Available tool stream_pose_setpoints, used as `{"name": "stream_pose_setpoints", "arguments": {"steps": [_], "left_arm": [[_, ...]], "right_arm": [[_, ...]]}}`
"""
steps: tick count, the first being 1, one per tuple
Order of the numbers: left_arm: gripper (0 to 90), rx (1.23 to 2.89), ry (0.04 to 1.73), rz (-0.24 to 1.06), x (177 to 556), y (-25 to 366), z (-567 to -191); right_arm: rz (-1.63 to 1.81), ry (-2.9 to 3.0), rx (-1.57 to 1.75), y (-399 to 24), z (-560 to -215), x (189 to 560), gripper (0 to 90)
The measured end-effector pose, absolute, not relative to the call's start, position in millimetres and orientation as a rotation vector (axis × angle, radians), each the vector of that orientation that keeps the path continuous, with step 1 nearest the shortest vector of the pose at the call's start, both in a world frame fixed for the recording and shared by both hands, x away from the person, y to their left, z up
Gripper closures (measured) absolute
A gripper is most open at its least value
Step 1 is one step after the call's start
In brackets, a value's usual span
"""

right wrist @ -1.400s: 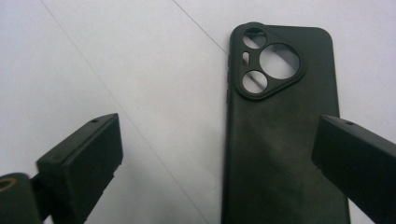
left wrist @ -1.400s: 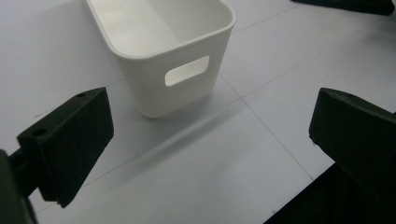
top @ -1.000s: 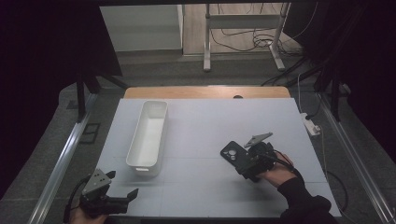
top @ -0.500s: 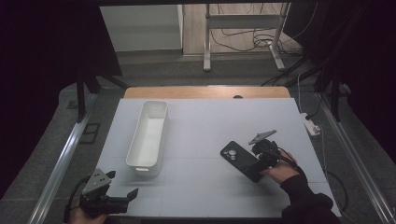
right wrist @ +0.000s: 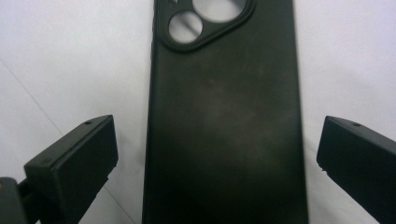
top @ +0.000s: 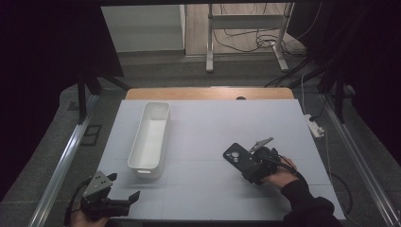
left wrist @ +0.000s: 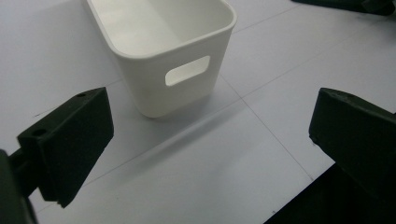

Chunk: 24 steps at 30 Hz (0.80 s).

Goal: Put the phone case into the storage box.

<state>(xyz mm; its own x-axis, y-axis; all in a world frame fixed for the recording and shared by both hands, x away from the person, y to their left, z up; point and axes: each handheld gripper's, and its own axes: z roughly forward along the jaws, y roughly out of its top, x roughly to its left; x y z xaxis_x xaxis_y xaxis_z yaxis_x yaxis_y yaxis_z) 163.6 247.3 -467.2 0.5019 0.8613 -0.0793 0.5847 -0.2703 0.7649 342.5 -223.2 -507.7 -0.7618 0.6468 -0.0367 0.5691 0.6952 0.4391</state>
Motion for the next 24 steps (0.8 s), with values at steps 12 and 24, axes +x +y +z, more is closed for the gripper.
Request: {"name": "stream_pose_setpoints", "arguments": {"steps": [12, 24], "left_arm": [[0.0, 1.979, 1.179, 0.464, 162.8, 247.1, -466.8], [0.8, 2.014, 1.143, 0.451, 163.5, 244.4, -466.8]], "right_arm": [[0.571, 2.723, 1.003, -224.0, -515.2, 343.8, 0.0], [0.543, 2.735, 1.021, -224.4, -508.0, 344.1, 14.0]]}}
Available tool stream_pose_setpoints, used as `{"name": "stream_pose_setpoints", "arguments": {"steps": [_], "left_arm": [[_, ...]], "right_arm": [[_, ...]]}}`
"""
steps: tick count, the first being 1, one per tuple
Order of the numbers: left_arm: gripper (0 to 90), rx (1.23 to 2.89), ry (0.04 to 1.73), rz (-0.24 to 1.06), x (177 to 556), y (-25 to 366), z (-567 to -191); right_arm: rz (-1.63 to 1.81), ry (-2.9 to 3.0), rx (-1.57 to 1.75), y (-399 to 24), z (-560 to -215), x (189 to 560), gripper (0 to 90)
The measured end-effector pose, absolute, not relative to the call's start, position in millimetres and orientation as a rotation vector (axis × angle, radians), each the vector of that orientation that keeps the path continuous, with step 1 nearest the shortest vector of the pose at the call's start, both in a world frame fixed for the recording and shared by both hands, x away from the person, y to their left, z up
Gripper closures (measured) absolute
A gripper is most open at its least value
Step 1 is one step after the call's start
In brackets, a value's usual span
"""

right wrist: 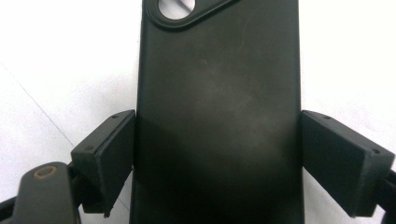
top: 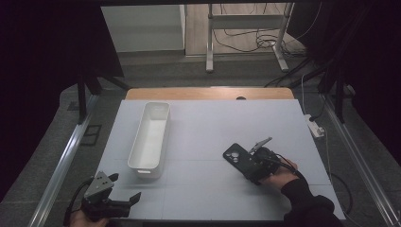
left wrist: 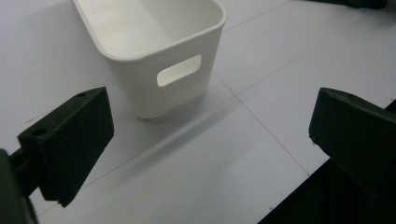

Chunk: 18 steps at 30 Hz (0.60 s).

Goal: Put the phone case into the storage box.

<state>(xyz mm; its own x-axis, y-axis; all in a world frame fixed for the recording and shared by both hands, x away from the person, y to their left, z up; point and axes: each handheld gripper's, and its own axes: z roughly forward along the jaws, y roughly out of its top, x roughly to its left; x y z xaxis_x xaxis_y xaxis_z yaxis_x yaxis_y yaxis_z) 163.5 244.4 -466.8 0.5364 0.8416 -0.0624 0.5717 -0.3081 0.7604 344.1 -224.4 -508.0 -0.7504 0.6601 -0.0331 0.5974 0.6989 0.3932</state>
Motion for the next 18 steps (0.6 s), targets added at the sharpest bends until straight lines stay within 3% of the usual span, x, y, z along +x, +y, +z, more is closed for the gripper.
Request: {"name": "stream_pose_setpoints", "arguments": {"steps": [13, 18], "left_arm": [[0.0, 2.033, 1.066, 0.488, 159.2, 233.5, -459.6], [0.0, 2.035, 1.042, 0.446, 162.3, 224.7, -458.0]], "right_arm": [[0.581, 2.709, 1.044, -227.1, -503.5, 339.6, 14.6], [0.631, 2.710, 1.000, -225.7, -496.9, 332.3, 14.7]]}}
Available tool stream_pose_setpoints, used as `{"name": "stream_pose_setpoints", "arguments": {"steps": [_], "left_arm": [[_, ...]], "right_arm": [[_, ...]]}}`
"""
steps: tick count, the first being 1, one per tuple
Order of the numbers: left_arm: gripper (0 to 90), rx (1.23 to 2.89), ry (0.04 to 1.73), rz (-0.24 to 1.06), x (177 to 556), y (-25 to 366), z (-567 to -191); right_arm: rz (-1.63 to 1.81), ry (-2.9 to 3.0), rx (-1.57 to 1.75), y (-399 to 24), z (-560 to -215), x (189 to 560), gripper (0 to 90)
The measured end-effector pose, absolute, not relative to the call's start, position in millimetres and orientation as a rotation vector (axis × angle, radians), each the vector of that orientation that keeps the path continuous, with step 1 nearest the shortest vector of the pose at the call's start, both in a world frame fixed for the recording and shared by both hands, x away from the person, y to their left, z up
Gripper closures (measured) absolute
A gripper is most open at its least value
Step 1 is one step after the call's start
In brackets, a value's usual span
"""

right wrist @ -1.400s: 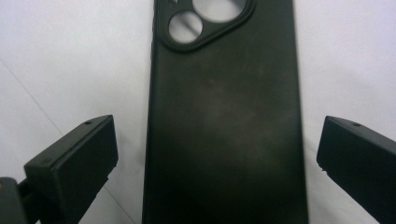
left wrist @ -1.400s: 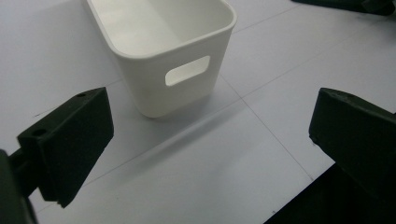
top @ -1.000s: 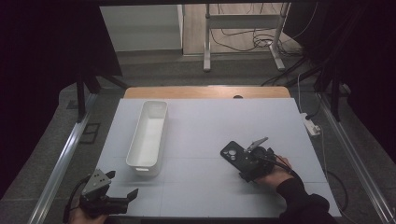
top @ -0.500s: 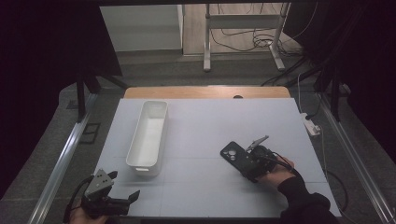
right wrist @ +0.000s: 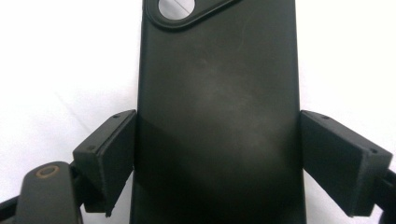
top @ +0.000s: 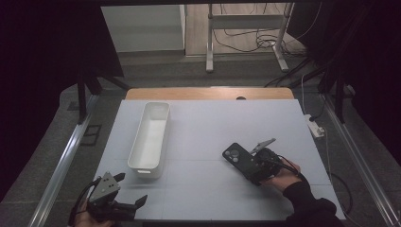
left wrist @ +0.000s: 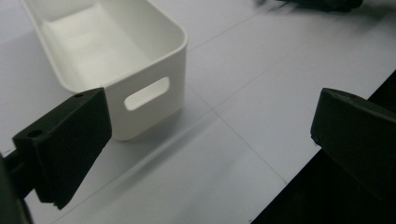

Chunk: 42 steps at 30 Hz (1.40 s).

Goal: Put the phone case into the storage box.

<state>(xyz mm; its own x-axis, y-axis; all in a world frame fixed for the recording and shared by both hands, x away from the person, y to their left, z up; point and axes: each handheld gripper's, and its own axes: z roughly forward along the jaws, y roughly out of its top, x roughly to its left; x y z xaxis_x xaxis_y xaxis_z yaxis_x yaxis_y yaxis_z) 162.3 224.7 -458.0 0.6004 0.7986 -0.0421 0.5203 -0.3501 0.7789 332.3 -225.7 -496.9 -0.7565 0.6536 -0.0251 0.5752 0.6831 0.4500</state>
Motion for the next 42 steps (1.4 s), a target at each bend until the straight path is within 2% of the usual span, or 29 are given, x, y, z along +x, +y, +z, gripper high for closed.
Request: {"name": "stream_pose_setpoints", "arguments": {"steps": [19, 24, 42], "left_arm": [[0.0, 1.946, 0.938, 0.397, 193.8, 199.4, -437.9], [0.0, 1.903, 0.871, 0.330, 206.3, 195.2, -431.5], [0.0, 1.992, 0.723, 0.313, 247.0, 156.2, -428.3]], "right_arm": [[0.857, 2.664, 0.958, -235.4, -466.8, 310.5, 14.6], [0.908, 2.663, 0.946, -239.6, -462.1, 306.0, 14.6], [1.009, 2.623, 0.929, -254.9, -449.5, 294.5, 14.6]]}}
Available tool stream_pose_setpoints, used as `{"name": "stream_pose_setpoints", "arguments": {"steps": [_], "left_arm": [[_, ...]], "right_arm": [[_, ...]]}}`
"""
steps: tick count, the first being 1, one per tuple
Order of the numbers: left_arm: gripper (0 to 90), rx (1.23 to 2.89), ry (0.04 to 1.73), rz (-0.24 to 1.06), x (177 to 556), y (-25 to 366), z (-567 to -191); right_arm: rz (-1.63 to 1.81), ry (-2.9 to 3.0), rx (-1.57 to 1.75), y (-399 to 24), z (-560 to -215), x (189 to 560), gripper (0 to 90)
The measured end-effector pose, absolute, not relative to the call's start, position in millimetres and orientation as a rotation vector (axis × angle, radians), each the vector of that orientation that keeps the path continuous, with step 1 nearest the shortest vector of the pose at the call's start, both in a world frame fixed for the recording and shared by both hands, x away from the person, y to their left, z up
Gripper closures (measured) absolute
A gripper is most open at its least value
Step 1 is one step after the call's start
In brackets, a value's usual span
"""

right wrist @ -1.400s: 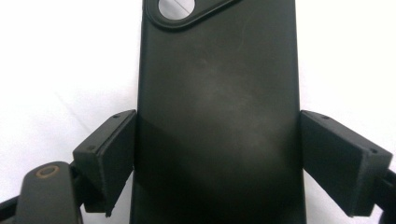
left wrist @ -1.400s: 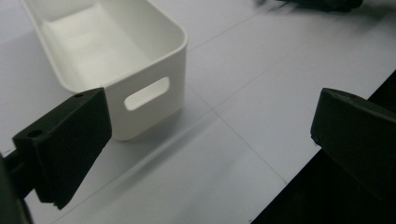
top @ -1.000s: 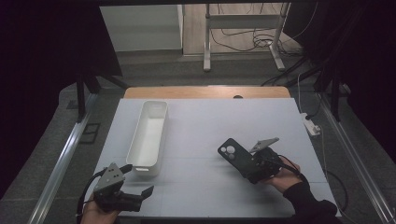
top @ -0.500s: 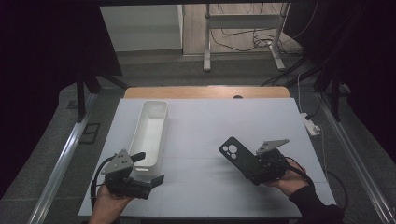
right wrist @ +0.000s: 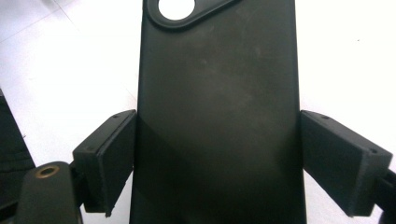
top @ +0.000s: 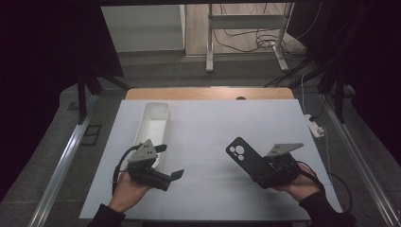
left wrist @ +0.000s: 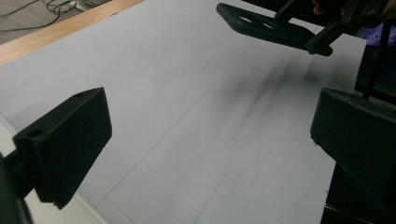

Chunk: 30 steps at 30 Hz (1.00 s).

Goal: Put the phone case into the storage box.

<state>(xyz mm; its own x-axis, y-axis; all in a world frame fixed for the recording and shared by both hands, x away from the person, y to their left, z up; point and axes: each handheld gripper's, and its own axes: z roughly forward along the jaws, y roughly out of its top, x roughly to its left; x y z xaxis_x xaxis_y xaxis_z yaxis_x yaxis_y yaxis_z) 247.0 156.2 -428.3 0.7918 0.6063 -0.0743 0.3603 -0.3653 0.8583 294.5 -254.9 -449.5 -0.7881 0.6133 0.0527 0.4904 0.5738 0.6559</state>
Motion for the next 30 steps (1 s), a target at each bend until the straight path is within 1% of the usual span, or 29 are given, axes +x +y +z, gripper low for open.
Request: {"name": "stream_pose_setpoints", "arguments": {"steps": [10, 17, 22, 30], "left_arm": [[0.0, 2.022, 0.649, 0.299, 270.1, 136.8, -426.4], [0.0, 2.022, 0.608, 0.279, 279.1, 121.1, -424.6], [0.0, 2.021, 0.584, 0.265, 275.3, 114.2, -425.8], [0.0, 2.014, 0.577, 0.236, 269.5, 115.1, -432.5]], "right_arm": [[1.043, 2.608, 0.935, -260.7, -447.0, 291.4, 14.6], [1.069, 2.602, 0.932, -263.0, -445.0, 289.3, 14.6], [1.094, 2.602, 0.919, -262.4, -443.6, 287.7, 14.6], [1.138, 2.625, 0.875, -256.3, -443.2, 284.1, 14.6]]}}
